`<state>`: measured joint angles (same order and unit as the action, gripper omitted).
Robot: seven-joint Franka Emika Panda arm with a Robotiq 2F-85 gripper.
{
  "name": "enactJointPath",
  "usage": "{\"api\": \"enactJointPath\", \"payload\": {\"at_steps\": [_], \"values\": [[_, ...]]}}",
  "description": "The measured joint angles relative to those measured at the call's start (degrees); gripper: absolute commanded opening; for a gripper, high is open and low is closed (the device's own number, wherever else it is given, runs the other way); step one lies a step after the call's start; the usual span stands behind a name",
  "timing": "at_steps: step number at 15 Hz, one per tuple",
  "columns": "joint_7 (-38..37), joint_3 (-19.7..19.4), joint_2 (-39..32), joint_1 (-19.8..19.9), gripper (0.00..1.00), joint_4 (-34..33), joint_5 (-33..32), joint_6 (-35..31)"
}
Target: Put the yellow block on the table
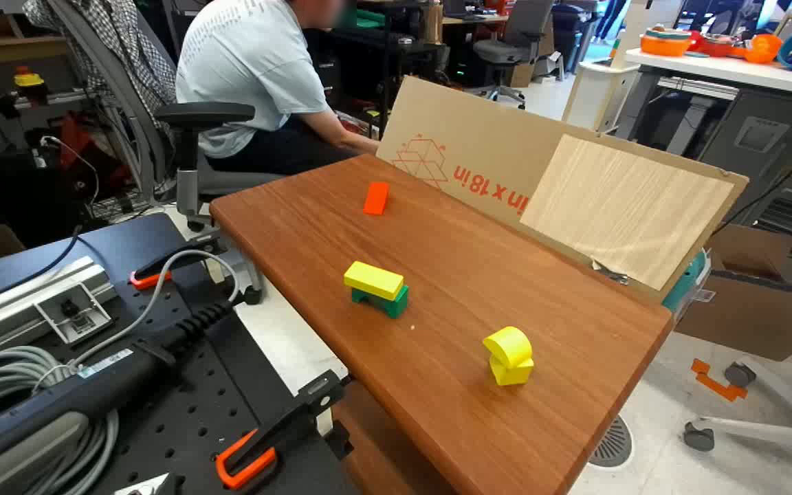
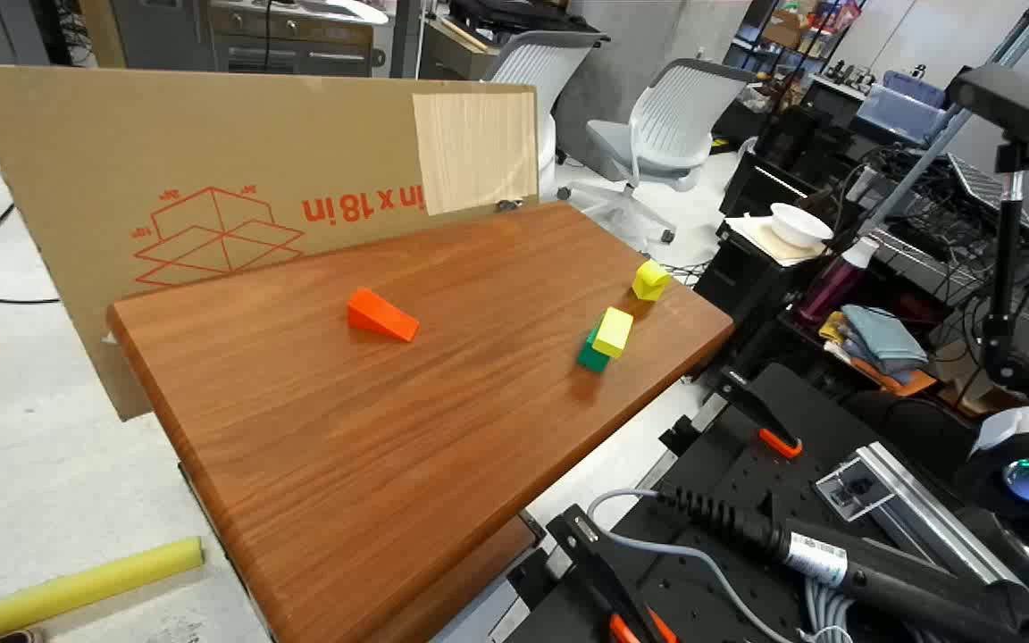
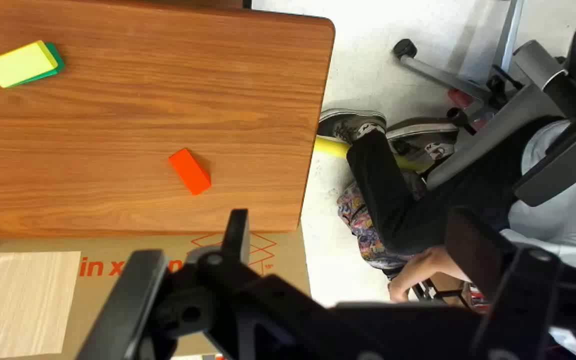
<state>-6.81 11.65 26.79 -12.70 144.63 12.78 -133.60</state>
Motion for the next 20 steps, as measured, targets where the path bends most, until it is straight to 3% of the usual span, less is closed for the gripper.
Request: {"api": "enactJointPath", "payload": {"at_steps": [12,17,20], "values": [[0.99,0.02,-0.38,0.0,1.0,0.14,-0.43,0.05],[11.35,-0.65,-3.95,-0.01,1.0,0.25,-2.94,0.0],[19.46,-2.47,-6.58,0.28,1.0,0.57,-7.88,-0.21]]}}
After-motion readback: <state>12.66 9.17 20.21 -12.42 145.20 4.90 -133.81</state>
